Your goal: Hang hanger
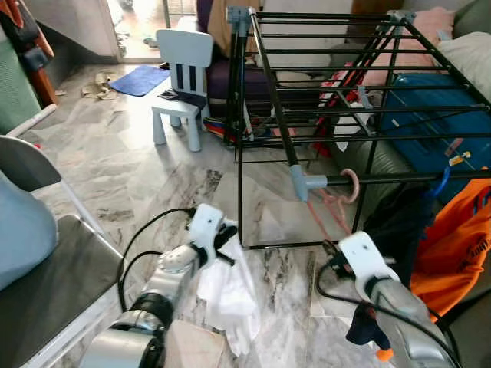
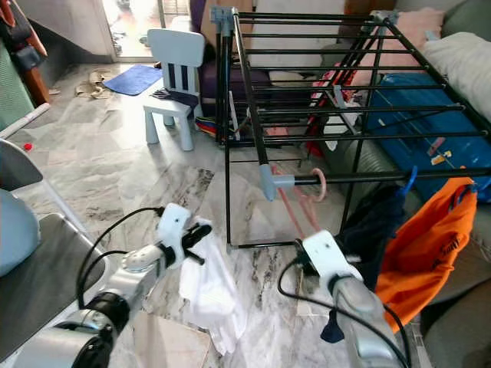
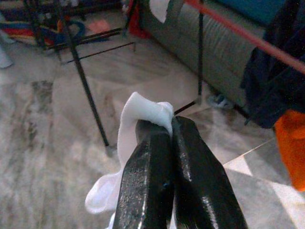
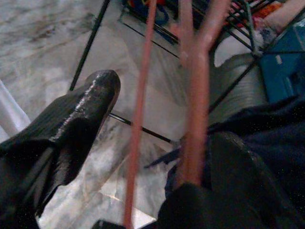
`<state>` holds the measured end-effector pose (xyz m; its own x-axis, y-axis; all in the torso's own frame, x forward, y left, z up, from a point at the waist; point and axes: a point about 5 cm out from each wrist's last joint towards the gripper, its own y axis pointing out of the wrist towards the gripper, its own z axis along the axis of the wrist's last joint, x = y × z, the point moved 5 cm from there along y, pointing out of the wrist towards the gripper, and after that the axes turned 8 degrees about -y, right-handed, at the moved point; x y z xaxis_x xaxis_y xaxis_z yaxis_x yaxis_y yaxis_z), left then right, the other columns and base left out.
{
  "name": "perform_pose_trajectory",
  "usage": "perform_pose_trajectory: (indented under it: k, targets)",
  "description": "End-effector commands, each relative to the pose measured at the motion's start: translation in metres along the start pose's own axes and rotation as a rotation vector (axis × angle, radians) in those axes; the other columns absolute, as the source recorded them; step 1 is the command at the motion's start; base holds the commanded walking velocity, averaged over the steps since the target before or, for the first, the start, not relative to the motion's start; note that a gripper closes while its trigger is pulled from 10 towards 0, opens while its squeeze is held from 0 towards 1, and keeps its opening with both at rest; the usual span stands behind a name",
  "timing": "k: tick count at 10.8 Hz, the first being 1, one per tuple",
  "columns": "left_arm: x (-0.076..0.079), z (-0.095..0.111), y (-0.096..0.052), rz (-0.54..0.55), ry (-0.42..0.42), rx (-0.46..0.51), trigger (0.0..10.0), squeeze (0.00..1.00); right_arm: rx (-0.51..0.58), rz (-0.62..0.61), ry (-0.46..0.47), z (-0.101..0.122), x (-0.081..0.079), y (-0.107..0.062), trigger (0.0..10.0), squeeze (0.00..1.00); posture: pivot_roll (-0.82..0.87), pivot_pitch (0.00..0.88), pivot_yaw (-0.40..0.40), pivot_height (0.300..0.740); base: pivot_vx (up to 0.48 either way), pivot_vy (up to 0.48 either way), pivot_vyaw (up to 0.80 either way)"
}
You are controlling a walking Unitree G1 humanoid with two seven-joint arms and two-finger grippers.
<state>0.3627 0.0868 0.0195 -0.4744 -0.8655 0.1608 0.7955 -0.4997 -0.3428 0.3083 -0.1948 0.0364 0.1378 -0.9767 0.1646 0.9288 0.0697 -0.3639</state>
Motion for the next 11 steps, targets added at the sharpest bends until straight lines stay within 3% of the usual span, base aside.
perform_pose_trajectory:
  k: [1, 2, 5, 11]
  targets:
    - [-0.003, 0.004, -0.001, 0.004, 0.019, 0.007, 10.0, 0.0, 0.014, -0.012, 0.01, 0.005, 0.005, -0.002, 10.0, 0.0, 0.05, 0.0, -0.045, 0.74, 0.0, 0.0, 0.0]
    - [-0.007, 0.003, -0.003, 0.012, 0.025, 0.002, 10.0, 0.0, 0.027, -0.029, 0.024, 0.01, 0.007, -0.007, 0.0, 0.0, 0.05, 0.0, -0.046, 0.74, 0.0, 0.0, 0.0]
    - [-0.007, 0.005, -0.002, 0.011, 0.027, 0.001, 10.0, 0.0, 0.003, -0.011, 0.042, 0.006, 0.0, -0.007, 0.0, 0.0, 0.05, 0.0, -0.045, 0.74, 0.0, 0.0, 0.0]
    - [-0.001, 0.002, 0.0, -0.002, 0.022, -0.01, 10.0, 0.0, -0.077, 0.02, 0.05, -0.014, -0.008, -0.004, 1.0, 0.0, 0.05, 0.0, -0.049, 0.74, 0.0, 0.0, 0.0]
